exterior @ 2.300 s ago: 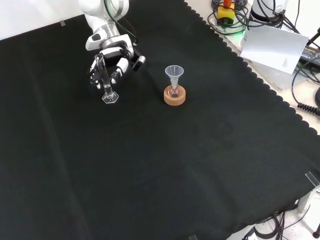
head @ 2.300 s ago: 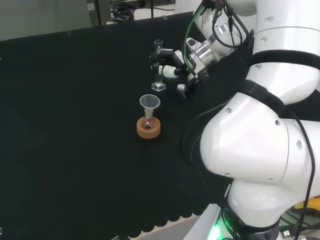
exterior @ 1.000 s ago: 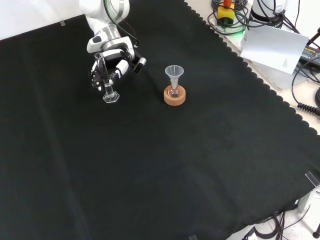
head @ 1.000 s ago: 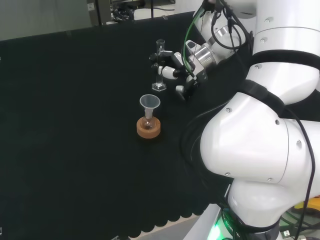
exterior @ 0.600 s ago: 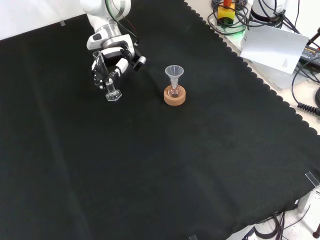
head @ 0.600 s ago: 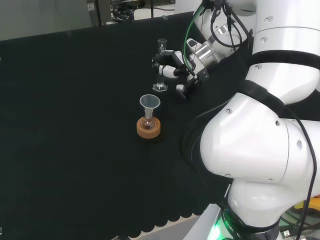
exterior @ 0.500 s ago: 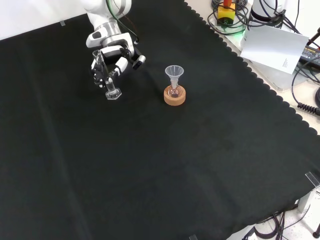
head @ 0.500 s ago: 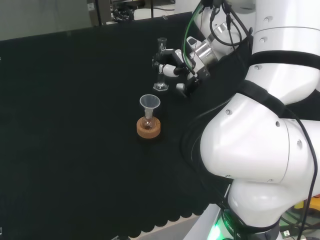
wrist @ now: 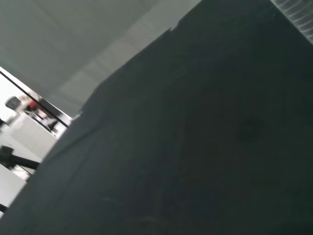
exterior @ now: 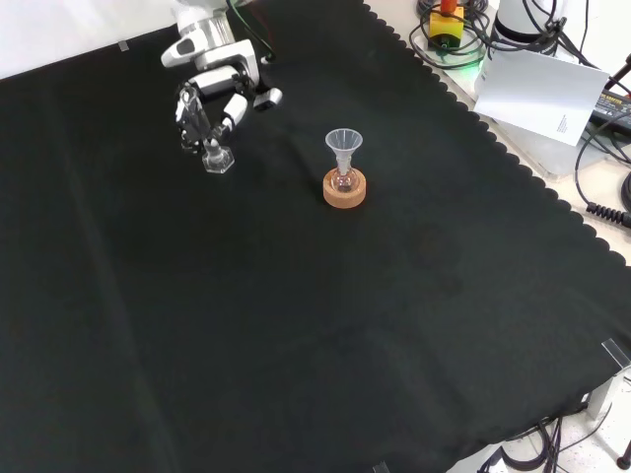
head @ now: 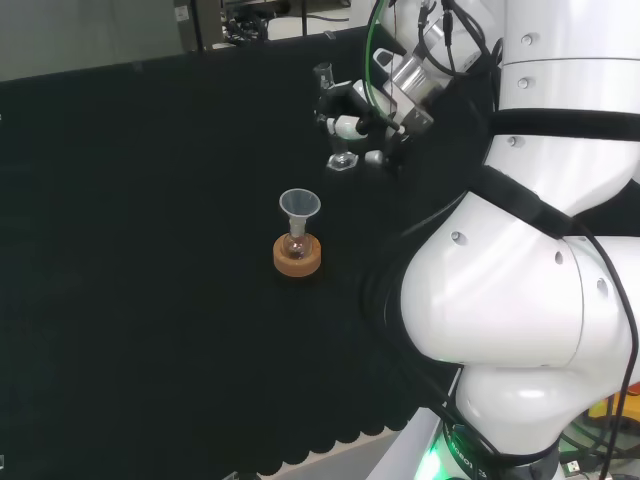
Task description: Pick up the graduated cylinder.
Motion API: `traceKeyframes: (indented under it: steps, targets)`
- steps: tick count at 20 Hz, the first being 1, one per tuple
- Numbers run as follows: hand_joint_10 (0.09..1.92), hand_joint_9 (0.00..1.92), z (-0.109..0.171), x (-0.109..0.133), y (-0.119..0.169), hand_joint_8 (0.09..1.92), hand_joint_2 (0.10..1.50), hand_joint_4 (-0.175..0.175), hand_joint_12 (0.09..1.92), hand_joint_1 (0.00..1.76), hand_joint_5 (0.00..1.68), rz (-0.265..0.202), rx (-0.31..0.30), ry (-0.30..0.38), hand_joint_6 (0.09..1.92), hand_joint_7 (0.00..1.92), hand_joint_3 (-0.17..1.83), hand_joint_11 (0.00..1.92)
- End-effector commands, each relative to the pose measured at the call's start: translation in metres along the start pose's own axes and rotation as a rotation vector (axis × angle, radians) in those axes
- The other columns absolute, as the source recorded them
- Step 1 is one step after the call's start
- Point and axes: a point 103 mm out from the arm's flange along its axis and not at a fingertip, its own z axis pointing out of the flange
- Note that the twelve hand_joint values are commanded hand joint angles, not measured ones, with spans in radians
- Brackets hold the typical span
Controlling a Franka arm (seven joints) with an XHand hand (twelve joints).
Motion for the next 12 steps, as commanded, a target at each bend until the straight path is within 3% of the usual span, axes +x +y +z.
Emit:
traceKeyframes:
  steps: [1, 12]
  targets:
    - [0.09, 1.42, -0.024, 0.006, -0.018, 0.33, 1.22, -0.175, 0.77, 1.15, 0.96, 0.013, 0.029, -0.1, 1.08, 1.27, -0.17, 1.21]
    - [0.09, 1.44, -0.047, 0.045, -0.07, 0.3, 1.21, -0.175, 0.75, 1.15, 0.97, 0.016, 0.069, -0.182, 1.06, 1.29, -0.17, 1.22]
